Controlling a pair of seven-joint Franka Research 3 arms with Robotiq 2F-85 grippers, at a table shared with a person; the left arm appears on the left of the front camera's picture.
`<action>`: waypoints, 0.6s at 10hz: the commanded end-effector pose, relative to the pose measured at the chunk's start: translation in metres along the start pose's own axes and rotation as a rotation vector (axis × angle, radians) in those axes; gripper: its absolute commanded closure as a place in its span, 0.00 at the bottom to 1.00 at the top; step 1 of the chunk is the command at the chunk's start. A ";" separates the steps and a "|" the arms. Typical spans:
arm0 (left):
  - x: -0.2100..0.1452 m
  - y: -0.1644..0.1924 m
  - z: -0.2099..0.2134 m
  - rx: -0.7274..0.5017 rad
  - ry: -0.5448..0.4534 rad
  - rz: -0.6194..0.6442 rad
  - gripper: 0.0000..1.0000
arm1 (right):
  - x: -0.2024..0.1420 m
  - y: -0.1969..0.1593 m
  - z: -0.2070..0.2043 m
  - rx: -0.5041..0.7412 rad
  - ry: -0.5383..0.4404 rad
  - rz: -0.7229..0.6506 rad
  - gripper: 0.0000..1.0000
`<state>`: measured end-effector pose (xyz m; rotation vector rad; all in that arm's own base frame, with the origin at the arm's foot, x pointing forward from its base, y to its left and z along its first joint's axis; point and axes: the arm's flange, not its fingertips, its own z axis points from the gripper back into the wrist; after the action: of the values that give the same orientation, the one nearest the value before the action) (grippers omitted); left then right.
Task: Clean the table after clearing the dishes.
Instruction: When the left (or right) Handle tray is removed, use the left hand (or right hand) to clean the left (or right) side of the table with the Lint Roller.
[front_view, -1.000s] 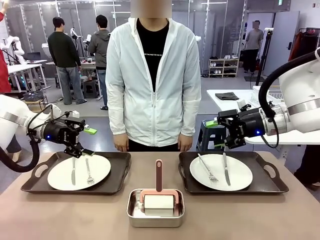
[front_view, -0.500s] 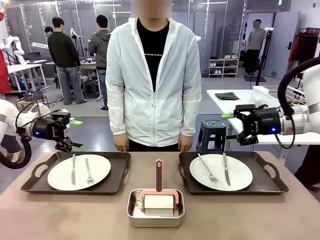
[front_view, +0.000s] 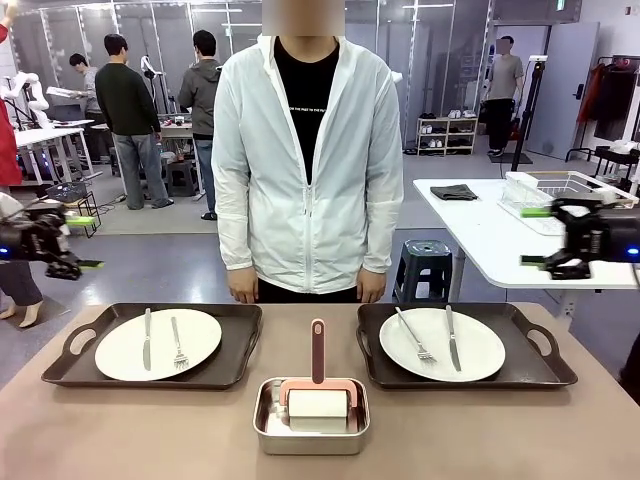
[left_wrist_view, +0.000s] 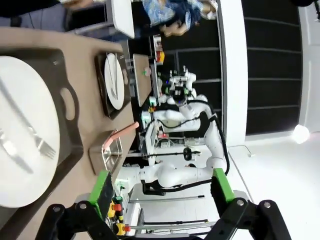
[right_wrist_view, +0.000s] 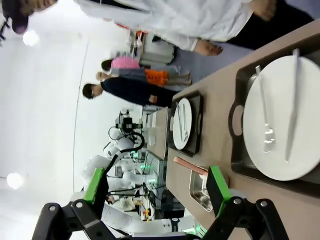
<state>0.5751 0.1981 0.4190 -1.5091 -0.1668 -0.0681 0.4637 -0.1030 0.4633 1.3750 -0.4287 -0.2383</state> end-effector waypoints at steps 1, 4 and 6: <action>-0.001 -0.002 0.046 -0.019 -0.023 -0.036 0.00 | -0.002 -0.001 0.050 -0.015 -0.058 -0.003 0.00; -0.029 -0.006 0.117 -0.048 -0.076 -0.046 0.00 | -0.007 -0.016 0.115 0.000 -0.147 -0.032 0.00; -0.034 -0.013 0.136 -0.012 -0.127 -0.076 0.00 | -0.006 -0.021 0.126 -0.021 -0.195 -0.036 0.00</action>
<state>0.5241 0.3294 0.4284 -1.5192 -0.2896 -0.0087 0.4053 -0.2257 0.4609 1.3508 -0.5519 -0.3994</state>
